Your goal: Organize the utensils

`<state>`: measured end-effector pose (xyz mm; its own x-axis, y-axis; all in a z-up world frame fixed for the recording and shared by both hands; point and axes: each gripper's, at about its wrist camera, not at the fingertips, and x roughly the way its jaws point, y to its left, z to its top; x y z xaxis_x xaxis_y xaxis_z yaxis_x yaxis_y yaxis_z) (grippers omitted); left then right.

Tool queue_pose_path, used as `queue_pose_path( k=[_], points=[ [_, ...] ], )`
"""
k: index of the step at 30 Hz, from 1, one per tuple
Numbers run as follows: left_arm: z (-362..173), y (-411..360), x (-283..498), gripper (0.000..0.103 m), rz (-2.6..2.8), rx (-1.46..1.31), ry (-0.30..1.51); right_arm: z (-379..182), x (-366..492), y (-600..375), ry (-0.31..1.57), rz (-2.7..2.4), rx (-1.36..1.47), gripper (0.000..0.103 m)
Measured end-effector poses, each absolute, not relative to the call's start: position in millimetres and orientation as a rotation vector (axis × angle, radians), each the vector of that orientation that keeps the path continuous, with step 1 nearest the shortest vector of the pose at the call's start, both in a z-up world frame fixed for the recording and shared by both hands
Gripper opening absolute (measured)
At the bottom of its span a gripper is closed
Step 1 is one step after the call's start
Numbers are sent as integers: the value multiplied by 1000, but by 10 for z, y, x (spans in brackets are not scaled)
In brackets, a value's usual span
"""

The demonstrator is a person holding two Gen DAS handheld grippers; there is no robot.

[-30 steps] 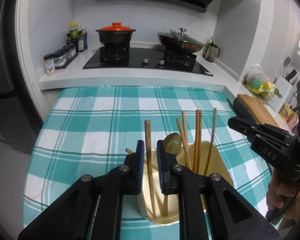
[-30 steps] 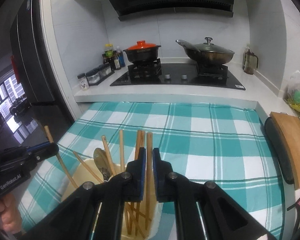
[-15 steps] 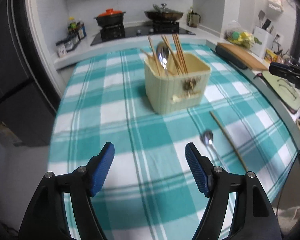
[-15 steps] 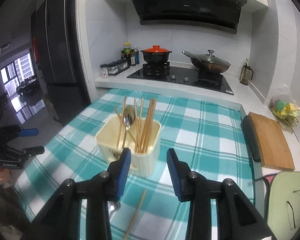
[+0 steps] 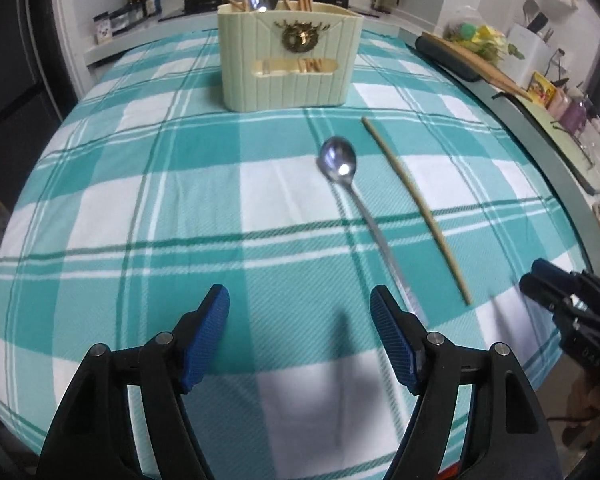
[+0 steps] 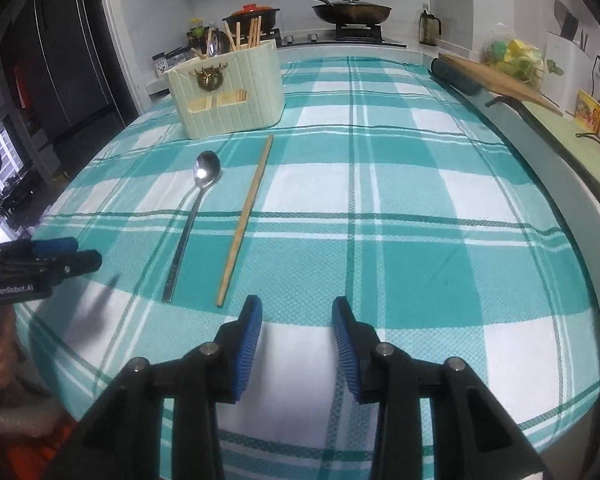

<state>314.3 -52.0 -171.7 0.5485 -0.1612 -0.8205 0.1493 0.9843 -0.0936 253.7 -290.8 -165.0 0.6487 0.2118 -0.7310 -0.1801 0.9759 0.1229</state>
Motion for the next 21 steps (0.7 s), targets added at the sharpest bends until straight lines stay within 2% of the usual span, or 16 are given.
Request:
queue_pose_path(
  k=[3,6,11,13,14,15,16,17,18,21],
  points=[
    [-1759,-734,3415,75,-205,-25,982,-1612,2594,-2911,815,237,88,37],
    [-1931,-938,3644,70,-199,-13,1033,-1582,2700,-2845,808,276,120,27],
    [-2068,-1137,3727,71,-89,136,978,-1570,2677,-2848,803,284,137,27],
    [-2058,-1150,3710,68,-77,165,950,-1594,2642,-2878,809,277,134,27],
    [-2051,-1145,3698,57,-73,180,937,-1608,2637,-2891,814,273,131,27],
    [-2044,-1133,3689,38,-79,183,933,-1622,2637,-2901,818,269,127,27],
    [-2035,-1124,3683,30,-82,184,933,-1632,2640,-2902,823,267,123,27],
    [-2030,-1117,3685,14,-74,197,935,-1635,2652,-2904,825,267,123,27],
    [-2033,-1106,3683,6,-74,204,940,-1634,2664,-2893,827,269,123,27],
    [-2024,-1024,3669,6,-81,191,946,-1631,2736,-2803,838,285,105,27]
  ],
)
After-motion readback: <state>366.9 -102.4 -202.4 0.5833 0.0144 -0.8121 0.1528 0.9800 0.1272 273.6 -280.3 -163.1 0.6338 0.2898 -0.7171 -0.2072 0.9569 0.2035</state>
